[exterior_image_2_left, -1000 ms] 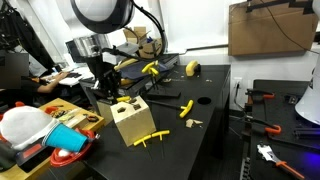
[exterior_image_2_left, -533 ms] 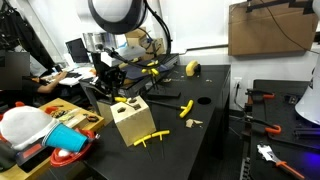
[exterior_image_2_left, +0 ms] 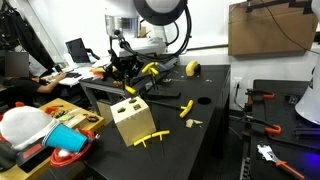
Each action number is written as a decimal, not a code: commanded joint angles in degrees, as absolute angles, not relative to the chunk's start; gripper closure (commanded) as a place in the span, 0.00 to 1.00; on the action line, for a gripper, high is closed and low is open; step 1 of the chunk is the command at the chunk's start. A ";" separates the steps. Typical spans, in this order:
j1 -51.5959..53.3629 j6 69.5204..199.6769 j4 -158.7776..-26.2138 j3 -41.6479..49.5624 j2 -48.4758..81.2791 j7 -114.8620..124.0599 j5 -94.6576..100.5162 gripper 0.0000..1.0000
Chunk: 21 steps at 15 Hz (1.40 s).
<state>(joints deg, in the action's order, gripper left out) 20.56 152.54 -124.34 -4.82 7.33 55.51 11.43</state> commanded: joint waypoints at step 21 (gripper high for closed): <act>9.75 162.84 -138.17 -1.81 2.86 111.76 48.74 0.96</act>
